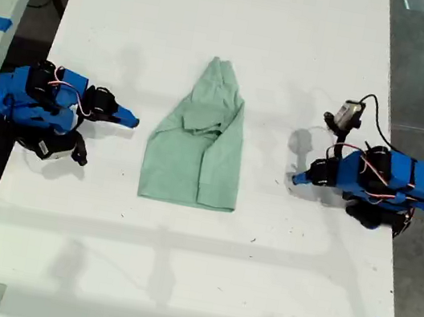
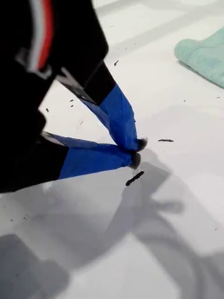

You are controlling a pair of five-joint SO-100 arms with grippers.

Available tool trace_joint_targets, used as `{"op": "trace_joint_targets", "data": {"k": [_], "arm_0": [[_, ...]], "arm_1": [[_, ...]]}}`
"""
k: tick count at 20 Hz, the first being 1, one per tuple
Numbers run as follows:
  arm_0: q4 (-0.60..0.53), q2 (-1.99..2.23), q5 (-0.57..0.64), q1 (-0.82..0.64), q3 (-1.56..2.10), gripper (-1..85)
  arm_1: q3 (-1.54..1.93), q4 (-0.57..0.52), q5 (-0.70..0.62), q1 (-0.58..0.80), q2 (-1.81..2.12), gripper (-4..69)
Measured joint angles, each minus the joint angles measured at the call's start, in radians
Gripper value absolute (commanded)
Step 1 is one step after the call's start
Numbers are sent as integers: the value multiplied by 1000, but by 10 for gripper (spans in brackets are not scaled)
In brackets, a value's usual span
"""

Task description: Fold t shirt

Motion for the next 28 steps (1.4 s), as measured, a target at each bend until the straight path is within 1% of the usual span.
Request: {"op": "trace_joint_targets", "data": {"k": [3, 6, 9, 12, 14, 16, 18, 20, 21, 28], "arm_0": [[0, 0, -2, 0, 3, 0], [0, -6, -91, 28, 2, -1], [0, -104, -186, 115, -114, -1], [8, -445, -216, 190, -360, -1], [46, -736, -216, 213, -540, 4], [86, -1032, -202, 216, -703, 44], [80, -1275, -175, 212, -787, 86], [29, -1431, -158, 212, -813, 126], [3, -1480, -153, 206, -813, 132], [-153, -1646, -147, 189, -818, 137]], "arm_1": [[0, 0, 0, 0, 0, 5], [0, 0, 0, 0, 0, 5], [0, 0, 2, 0, 0, 5], [0, 0, 2, 0, 0, 5], [0, 0, 2, 0, 0, 5], [0, 0, 2, 0, 0, 5], [0, 0, 2, 0, 0, 5], [0, 0, 2, 0, 0, 5], [0, 0, 2, 0, 0, 5], [0, 0, 2, 0, 0, 5]]}}
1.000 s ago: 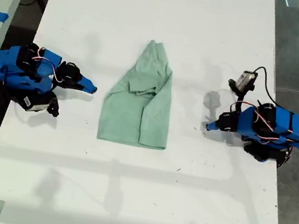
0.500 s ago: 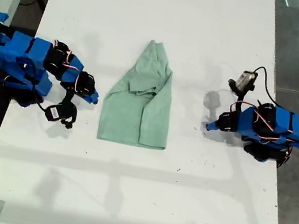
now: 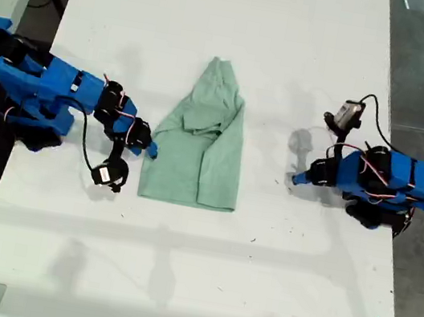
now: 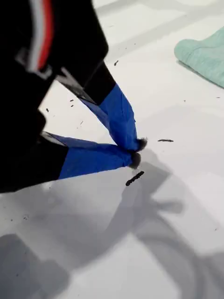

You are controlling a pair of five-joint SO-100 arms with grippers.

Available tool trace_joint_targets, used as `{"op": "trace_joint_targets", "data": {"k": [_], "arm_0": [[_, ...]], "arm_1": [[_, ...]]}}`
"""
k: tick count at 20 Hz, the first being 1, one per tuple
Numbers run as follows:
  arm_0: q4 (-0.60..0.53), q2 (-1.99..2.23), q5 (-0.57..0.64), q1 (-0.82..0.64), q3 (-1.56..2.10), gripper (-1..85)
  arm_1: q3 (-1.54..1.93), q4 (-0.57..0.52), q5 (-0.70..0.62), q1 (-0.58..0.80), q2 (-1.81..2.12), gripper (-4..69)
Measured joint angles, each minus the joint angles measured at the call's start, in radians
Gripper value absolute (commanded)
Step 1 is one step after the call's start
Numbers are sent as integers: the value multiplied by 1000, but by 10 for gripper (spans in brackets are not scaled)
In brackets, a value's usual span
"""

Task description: Fold t shirt

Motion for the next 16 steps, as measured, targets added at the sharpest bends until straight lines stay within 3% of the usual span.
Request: {"op": "trace_joint_targets", "data": {"k": [4, 5, 6, 7, 16], "arm_0": [[-18, -110, 20, 0, -58, 121], [-18, -147, 23, 0, -78, 94], [-15, -184, 28, 2, -109, 0], [0, -219, 31, 3, -149, 0], [396, -560, 37, 34, -686, 0]], "arm_1": [[0, 0, 0, 0, 0, 5], [0, 0, 0, 0, 0, 5], [0, 0, 0, 0, 0, 5], [0, 0, 0, 0, 0, 5], [0, 0, 0, 0, 0, 5]]}}
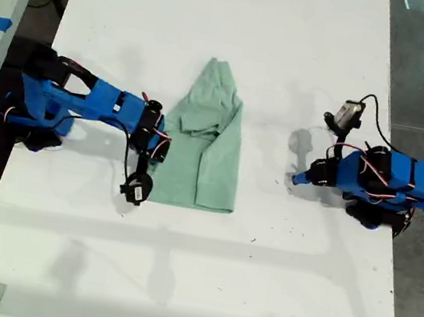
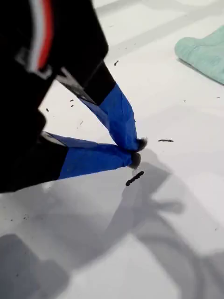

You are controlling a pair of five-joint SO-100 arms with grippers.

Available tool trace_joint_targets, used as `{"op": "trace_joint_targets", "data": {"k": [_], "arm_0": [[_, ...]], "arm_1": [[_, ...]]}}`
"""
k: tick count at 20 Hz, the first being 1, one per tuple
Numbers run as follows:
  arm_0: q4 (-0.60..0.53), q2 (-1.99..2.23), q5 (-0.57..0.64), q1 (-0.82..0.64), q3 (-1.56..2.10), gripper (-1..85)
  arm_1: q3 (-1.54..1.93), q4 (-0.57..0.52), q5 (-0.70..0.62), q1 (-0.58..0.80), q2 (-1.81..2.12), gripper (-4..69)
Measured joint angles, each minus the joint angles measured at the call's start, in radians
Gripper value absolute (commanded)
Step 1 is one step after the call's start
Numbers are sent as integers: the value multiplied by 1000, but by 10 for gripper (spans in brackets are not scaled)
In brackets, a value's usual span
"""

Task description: Fold t shirt

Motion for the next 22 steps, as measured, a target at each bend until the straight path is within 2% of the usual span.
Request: {"op": "trace_joint_targets", "data": {"k": [4, 9, 12, 18, 20, 22], "arm_0": [[149, -69, 0, 35, -276, 0], [172, -69, 0, 41, -410, 0], [110, -69, 15, 38, -417, 0], [-117, -69, 100, -17, -417, 0], [-172, -72, 124, -37, -417, 98], [-213, -117, 147, -58, -417, 142]], "arm_1": [[0, 0, 0, 0, 0, 5], [0, 0, 0, 0, 0, 5], [0, 0, 0, 0, 0, 5], [0, 0, 0, 0, 0, 5], [0, 0, 0, 0, 0, 5], [0, 0, 0, 0, 0, 5]]}}
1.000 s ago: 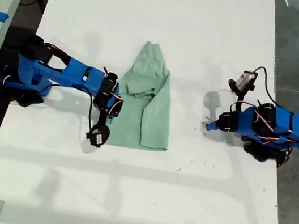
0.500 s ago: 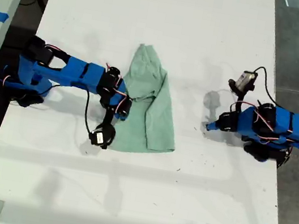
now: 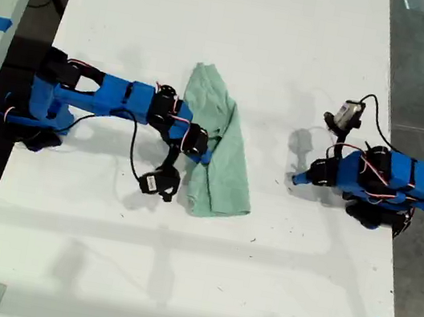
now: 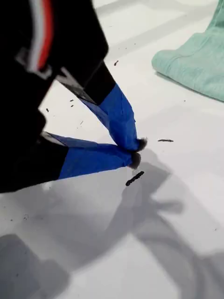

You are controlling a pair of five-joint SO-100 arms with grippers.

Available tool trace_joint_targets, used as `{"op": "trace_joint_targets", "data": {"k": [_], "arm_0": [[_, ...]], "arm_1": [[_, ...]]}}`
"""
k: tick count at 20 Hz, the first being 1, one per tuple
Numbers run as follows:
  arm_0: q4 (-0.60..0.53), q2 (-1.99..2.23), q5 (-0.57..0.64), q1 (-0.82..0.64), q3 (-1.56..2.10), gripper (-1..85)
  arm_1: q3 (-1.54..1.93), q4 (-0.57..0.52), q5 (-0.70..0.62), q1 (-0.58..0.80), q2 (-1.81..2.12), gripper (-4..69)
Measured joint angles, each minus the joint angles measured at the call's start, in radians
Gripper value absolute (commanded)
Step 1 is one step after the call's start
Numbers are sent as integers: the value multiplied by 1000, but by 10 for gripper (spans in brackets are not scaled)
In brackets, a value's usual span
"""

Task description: Fold t shirt

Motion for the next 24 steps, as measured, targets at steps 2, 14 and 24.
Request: {"op": "trace_joint_targets", "data": {"k": [2, 14, 24], "arm_0": [[-25, -57, 23, -21, 0, 156], [146, 147, 100, -35, -43, 0], [-35, 1629, 51, -202, 1117, 0]], "arm_1": [[0, 0, 0, 0, 0, 5], [0, 0, 0, 0, 0, 5], [0, 0, 0, 0, 0, 5]]}}
